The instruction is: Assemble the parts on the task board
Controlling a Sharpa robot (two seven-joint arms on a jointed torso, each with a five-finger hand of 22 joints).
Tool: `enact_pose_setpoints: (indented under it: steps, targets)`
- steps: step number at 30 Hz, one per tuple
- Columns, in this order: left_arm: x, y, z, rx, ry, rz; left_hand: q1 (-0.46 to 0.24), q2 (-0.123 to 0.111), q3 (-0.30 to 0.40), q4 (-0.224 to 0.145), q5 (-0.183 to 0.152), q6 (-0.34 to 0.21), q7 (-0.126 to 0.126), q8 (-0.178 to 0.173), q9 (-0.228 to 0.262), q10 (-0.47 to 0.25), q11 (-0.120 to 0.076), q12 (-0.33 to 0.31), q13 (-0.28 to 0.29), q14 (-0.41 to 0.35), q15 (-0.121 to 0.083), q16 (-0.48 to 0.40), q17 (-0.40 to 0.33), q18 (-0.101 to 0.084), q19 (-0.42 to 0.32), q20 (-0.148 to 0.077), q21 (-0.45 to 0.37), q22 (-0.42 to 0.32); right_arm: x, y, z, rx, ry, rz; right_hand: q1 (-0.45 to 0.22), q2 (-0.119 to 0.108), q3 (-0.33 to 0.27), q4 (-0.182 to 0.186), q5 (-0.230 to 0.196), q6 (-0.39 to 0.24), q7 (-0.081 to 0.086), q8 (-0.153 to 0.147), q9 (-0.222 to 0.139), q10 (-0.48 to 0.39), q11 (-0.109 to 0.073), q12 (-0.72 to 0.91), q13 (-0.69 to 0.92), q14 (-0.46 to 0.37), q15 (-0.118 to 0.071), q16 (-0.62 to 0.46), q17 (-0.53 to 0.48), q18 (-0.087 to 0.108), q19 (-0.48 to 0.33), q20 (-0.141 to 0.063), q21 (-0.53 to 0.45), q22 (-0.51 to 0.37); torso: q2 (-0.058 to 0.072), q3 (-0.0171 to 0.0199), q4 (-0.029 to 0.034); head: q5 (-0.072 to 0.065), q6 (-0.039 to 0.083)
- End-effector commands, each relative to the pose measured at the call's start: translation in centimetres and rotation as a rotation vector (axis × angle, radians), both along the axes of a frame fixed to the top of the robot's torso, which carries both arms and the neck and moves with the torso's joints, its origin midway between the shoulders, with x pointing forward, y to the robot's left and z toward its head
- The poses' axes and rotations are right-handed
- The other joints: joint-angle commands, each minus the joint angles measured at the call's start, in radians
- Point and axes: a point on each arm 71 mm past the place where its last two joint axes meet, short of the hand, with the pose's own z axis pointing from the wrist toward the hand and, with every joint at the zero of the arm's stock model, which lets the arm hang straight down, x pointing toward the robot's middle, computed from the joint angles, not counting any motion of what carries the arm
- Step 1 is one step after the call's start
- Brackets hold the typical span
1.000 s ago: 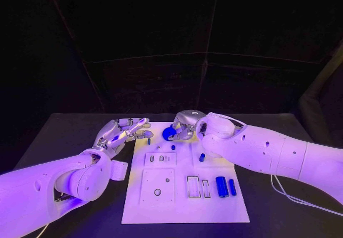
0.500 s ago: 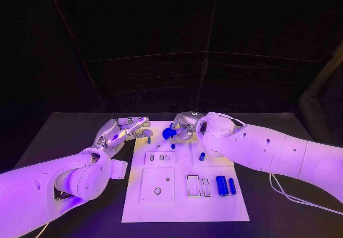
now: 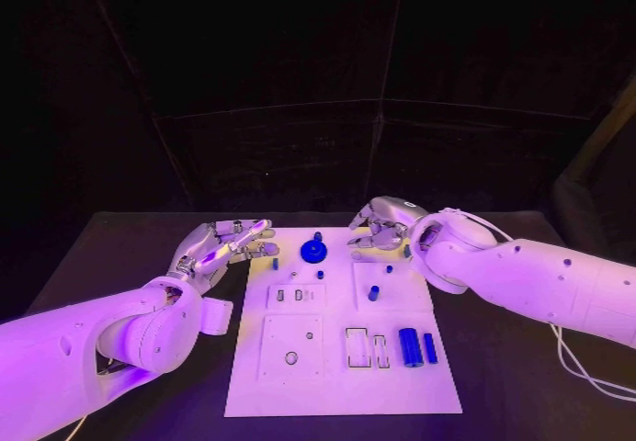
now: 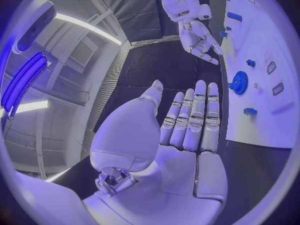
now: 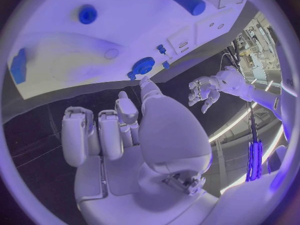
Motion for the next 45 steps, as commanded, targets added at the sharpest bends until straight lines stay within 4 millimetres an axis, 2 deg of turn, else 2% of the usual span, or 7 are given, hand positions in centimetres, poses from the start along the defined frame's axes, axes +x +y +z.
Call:
enact_pose_setpoints:
  steps: [1, 8, 15, 18, 19, 30, 45]
  targets:
    - [0.0, 0.0, 0.2, -0.005, -0.010, -0.014, 0.000, 0.010, 0.000, -0.007, -0.005, 0.004, 0.006, -0.003, -0.001, 0.003, 0.004, -0.003, -0.001, 0.003, 0.006, -0.004, 0.002, 0.015, 0.008, 0.002, -0.006, -0.001, -0.3, -2.1, 0.6, 0.197, 0.038, 0.063, 0.049, -0.006, 0.008, -0.037, -0.004, 0.012, -0.002, 0.005, 0.001, -0.009, -0.005, -0.016, -0.011, 0.054, -0.006, -0.007, 0.020, -0.004, -0.011, -0.001, -0.006, 0.086, 0.001, 0.0001, -0.0033, -0.001, 0.004]
    - [0.1, 0.0, 0.1, -0.006, -0.009, -0.019, 0.001, 0.014, 0.001, -0.014, -0.005, 0.010, 0.003, -0.002, 0.000, 0.014, 0.001, -0.001, 0.001, 0.013, 0.003, -0.003, 0.006, 0.015, 0.015, 0.000, -0.005, -0.002, -0.3, -8.3, 0.4, 0.211, 0.068, 0.005, 0.083, -0.018, 0.009, -0.069, -0.005, 0.019, -0.003, 0.005, 0.001, -0.015, -0.007, -0.033, -0.025, 0.054, -0.008, -0.009, 0.020, -0.003, -0.014, -0.003, -0.009, 0.082, 0.001, 0.0027, -0.0033, -0.014, 0.007]
    - [0.3, -0.1, 0.1, -0.006, -0.009, -0.019, 0.004, 0.016, 0.003, -0.018, -0.004, 0.011, 0.002, -0.002, 0.000, 0.015, 0.000, -0.001, 0.000, 0.014, 0.002, -0.003, 0.006, 0.015, 0.016, -0.001, -0.005, -0.003, 0.0, -11.1, -0.5, 0.182, 0.072, -0.040, 0.088, -0.023, 0.005, -0.078, -0.003, 0.011, -0.002, 0.000, -0.002, -0.025, -0.006, -0.054, -0.041, 0.054, -0.008, -0.011, 0.019, -0.002, -0.018, -0.004, -0.012, 0.076, 0.002, 0.0035, -0.0016, -0.023, 0.005]
    - [0.3, -0.1, 0.0, -0.006, -0.009, -0.019, 0.004, 0.016, 0.003, -0.018, -0.004, 0.011, 0.002, -0.002, 0.000, 0.015, 0.000, -0.001, 0.000, 0.014, 0.002, -0.003, 0.006, 0.015, 0.016, -0.001, -0.005, -0.003, 0.1, -11.7, -1.1, 0.174, 0.082, -0.053, 0.086, -0.024, 0.003, -0.079, -0.003, 0.007, -0.001, -0.002, -0.002, -0.027, -0.005, -0.059, -0.046, 0.054, -0.007, -0.012, 0.018, -0.001, -0.019, -0.003, -0.013, 0.074, 0.002, 0.0032, -0.0002, -0.026, 0.005]
    - [0.3, -0.1, 0.0, -0.006, -0.009, -0.019, 0.004, 0.016, 0.003, -0.018, -0.004, 0.011, 0.002, -0.002, 0.000, 0.015, 0.000, -0.001, 0.000, 0.014, 0.002, -0.003, 0.006, 0.015, 0.016, -0.001, -0.006, -0.003, 0.1, -11.9, -1.3, 0.172, 0.087, -0.056, 0.086, -0.024, 0.003, -0.079, -0.003, 0.006, -0.001, -0.002, -0.002, -0.027, -0.005, -0.060, -0.046, 0.054, -0.007, -0.012, 0.018, -0.001, -0.019, -0.003, -0.013, 0.074, 0.002, 0.0009, 0.0016, -0.027, 0.005]
    - [0.5, 0.0, -0.1, -0.004, -0.009, -0.015, 0.006, 0.017, 0.004, -0.021, -0.004, 0.011, 0.002, -0.003, 0.000, 0.015, 0.000, -0.002, 0.000, 0.014, 0.002, -0.004, 0.007, 0.015, 0.017, -0.001, -0.006, -0.003, 0.0, -12.5, -3.2, 0.161, 0.125, -0.068, 0.080, -0.024, -0.002, -0.078, -0.002, -0.003, 0.001, -0.003, -0.003, -0.030, -0.003, -0.067, -0.052, 0.054, -0.006, -0.012, 0.019, -0.001, -0.021, -0.003, -0.014, 0.072, 0.002, -0.0005, 0.0012, -0.029, -0.001]
    - [0.6, 0.0, -0.1, -0.002, -0.008, -0.014, 0.007, 0.017, 0.004, -0.022, -0.004, 0.011, 0.002, -0.003, 0.000, 0.015, 0.000, -0.002, 0.000, 0.014, 0.002, -0.005, 0.007, 0.015, 0.017, -0.001, -0.006, -0.004, 0.1, -12.6, -3.9, 0.156, 0.144, -0.069, 0.077, -0.014, -0.003, -0.078, 0.002, 0.008, -0.001, 0.006, 0.000, -0.027, -0.005, -0.065, -0.051, 0.055, -0.006, -0.012, 0.022, -0.001, -0.020, -0.002, -0.014, 0.073, 0.001, -0.0008, 0.0014, -0.028, -0.006]
